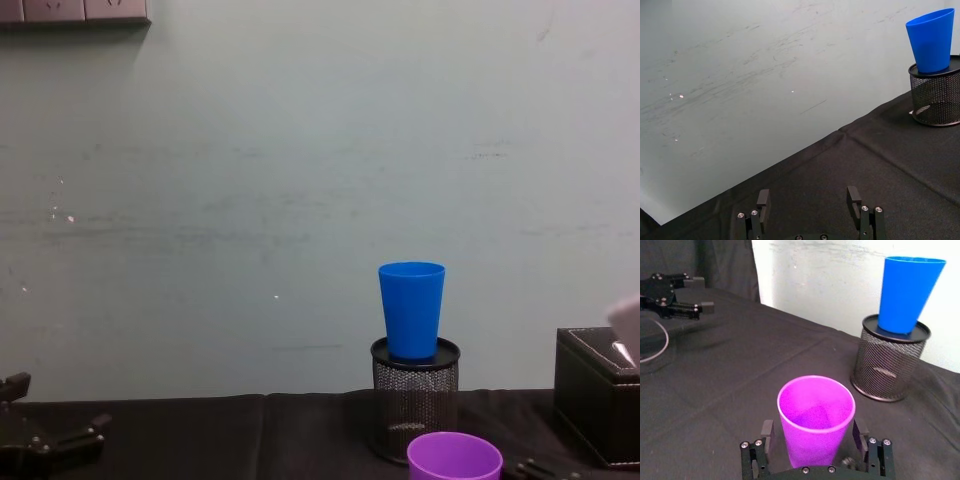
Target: Pick up one cup with a gripper and tap it against the other cup.
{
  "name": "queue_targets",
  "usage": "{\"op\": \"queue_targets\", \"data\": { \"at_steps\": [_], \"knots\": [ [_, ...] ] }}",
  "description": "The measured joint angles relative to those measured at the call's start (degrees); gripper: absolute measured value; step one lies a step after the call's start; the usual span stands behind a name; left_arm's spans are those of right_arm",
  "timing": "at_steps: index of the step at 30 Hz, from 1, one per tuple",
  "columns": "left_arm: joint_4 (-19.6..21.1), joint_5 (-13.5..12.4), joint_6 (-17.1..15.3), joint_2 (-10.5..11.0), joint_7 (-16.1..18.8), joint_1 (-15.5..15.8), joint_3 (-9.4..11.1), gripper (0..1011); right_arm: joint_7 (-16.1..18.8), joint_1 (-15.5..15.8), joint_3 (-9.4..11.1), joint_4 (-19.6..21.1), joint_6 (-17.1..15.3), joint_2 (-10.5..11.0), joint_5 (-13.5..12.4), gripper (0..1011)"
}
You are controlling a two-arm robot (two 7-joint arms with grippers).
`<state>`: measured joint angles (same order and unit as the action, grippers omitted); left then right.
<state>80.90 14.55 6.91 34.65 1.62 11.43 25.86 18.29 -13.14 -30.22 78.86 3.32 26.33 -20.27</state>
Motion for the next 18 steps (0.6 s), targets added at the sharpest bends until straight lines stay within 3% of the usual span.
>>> {"op": "queue_targets", "data": {
  "at_steps": [2, 10, 16, 18],
  "knots": [
    [0.0, 0.0, 0.0, 0.0, 0.0, 0.0, 0.0, 1000, 0.1, -0.8, -0.1, -1.5, 0.8, -1.5, 0.5, 1003],
    [0.0, 0.0, 0.0, 0.0, 0.0, 0.0, 0.0, 1000, -0.3, -1.5, 0.4, -3.7, 1.9, -4.0, 2.0, 944],
    [0.0, 0.0, 0.0, 0.0, 0.0, 0.0, 0.0, 1000, -0.4, -1.0, 1.3, -3.4, 2.0, -4.6, 2.4, 760],
    [0.0, 0.0, 0.0, 0.0, 0.0, 0.0, 0.0, 1000, -0.3, -0.8, 1.7, -3.0, 1.9, -4.6, 2.3, 749]
  ]
}}
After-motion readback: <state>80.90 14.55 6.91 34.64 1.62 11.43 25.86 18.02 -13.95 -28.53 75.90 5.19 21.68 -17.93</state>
